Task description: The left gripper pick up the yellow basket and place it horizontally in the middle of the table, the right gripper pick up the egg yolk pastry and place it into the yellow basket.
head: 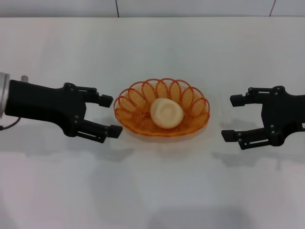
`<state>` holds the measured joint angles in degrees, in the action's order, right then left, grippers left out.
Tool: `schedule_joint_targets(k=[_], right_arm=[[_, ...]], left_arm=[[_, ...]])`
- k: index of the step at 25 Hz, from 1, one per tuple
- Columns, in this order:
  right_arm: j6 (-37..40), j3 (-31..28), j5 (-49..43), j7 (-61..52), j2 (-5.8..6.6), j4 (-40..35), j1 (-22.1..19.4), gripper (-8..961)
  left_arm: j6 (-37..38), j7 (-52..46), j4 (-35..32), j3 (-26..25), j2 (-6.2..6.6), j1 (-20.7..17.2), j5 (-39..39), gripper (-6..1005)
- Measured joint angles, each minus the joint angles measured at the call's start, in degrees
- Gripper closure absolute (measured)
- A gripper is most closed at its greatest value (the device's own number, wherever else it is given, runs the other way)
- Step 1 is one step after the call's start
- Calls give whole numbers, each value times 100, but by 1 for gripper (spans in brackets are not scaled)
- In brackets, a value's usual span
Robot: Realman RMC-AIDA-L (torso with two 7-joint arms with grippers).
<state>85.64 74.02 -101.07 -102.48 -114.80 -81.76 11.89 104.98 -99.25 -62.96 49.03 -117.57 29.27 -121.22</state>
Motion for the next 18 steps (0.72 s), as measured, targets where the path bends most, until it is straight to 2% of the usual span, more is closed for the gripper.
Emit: schedule_joint_targets(k=[18], right_arm=[[99,-20,-133,-10,-7,-20,15,89]], left_arm=[[143,1,-19,51,2,70,47,124]])
